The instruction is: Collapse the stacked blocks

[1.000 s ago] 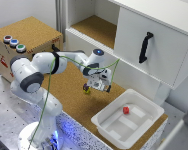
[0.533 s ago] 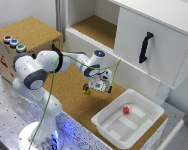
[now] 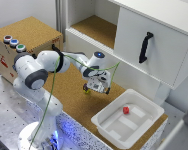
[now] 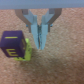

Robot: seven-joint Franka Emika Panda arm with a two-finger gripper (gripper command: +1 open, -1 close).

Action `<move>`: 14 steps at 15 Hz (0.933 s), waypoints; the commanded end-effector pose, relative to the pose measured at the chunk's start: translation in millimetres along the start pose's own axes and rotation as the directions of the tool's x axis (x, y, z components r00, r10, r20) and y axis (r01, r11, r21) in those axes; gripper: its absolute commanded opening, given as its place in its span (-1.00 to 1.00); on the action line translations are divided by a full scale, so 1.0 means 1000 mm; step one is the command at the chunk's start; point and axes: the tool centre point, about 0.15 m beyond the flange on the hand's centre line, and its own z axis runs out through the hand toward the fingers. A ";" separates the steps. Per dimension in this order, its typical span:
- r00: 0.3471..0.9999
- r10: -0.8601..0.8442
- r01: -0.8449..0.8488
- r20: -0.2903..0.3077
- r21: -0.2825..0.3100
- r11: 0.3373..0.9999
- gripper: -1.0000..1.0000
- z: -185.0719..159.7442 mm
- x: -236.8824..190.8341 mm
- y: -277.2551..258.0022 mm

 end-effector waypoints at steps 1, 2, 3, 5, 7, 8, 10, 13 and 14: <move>0.991 -0.121 0.122 -0.056 0.016 0.992 -1.00 -0.017 -0.004 -0.084; 0.981 -0.179 0.182 -0.070 0.037 0.983 -1.00 -0.025 -0.006 -0.105; 0.971 -0.226 0.231 -0.076 0.059 0.971 -1.00 -0.031 -0.009 -0.122; 0.940 -0.322 0.331 -0.112 0.073 0.941 -1.00 -0.040 -0.019 -0.151; 0.946 -0.304 0.313 -0.111 0.082 0.946 -1.00 -0.041 -0.017 -0.146; 0.955 -0.277 0.285 -0.107 0.071 0.956 -1.00 -0.039 -0.013 -0.136; 0.962 -0.254 0.259 -0.099 0.047 0.965 -1.00 -0.037 -0.009 -0.118; 0.972 -0.217 0.220 -0.085 0.029 0.975 1.00 -0.038 -0.004 -0.097; 0.973 -0.211 0.213 -0.088 0.007 0.977 1.00 -0.039 -0.002 -0.092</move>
